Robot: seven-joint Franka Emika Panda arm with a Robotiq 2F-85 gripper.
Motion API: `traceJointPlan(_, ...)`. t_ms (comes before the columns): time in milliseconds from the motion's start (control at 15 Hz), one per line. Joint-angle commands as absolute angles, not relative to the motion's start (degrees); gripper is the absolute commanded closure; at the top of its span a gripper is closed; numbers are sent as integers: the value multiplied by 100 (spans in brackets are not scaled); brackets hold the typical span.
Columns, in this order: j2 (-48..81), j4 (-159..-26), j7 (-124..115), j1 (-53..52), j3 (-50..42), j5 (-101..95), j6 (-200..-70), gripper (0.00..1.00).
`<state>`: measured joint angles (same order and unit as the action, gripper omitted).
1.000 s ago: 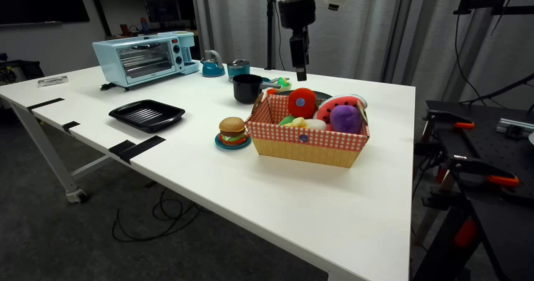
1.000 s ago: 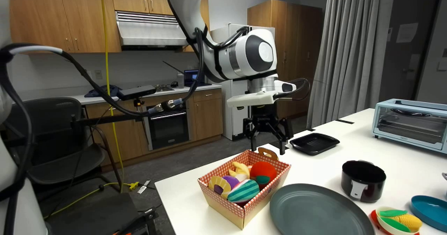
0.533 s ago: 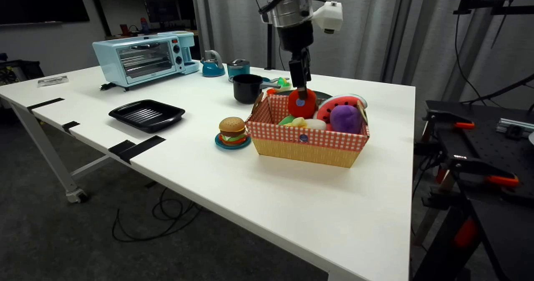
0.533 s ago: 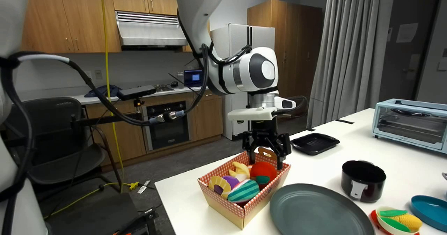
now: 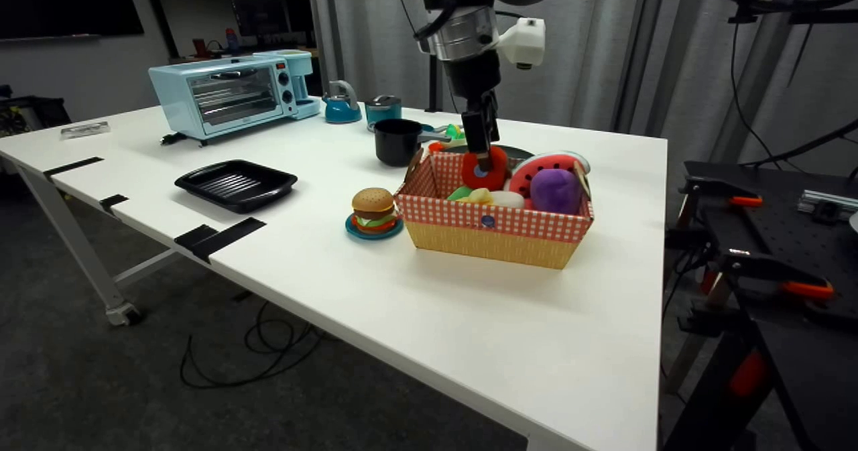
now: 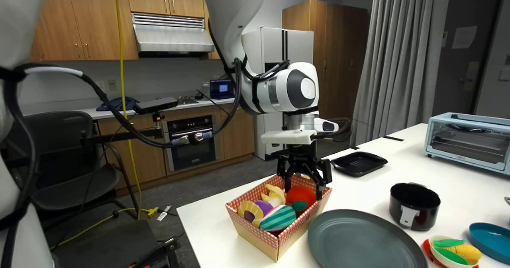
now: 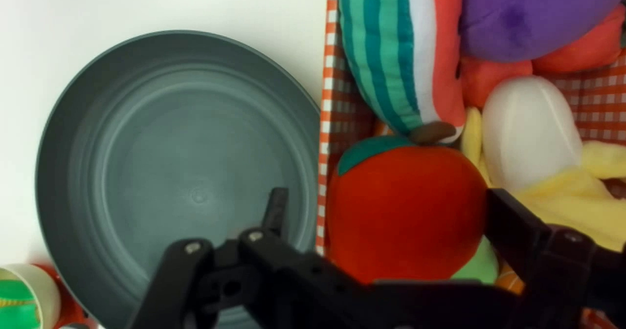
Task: Put the orange, banana and pear plush toys on the plate then put the orange and banana back in the box
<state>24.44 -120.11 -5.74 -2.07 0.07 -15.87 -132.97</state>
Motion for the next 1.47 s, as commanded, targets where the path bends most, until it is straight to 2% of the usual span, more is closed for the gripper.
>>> traceJointPlan(0,2637,-11776,-587,-304,-31,-1440,-13300,0)
traceJointPlan(267,2761,-11676,-575,-358,4,-1357,-13278,1)
traceJointPlan(333,2794,-11658,-586,-367,-1,-1346,-13275,17)
traceJointPlan(400,2825,-11642,-604,-377,-15,-1341,-13271,25)
traceJointPlan(467,2845,-11635,-609,-386,-27,-1350,-13268,28)
traceJointPlan(733,2833,-11621,-635,-383,-82,-1372,-13248,60)
traceJointPlan(1067,2545,-11738,-662,-350,-127,-1343,-13281,90)
traceJointPlan(1267,2240,-11862,-655,-273,-142,-1176,-13302,94)
traceJointPlan(1400,1990,-11958,-636,-205,-162,-1020,-13326,93)
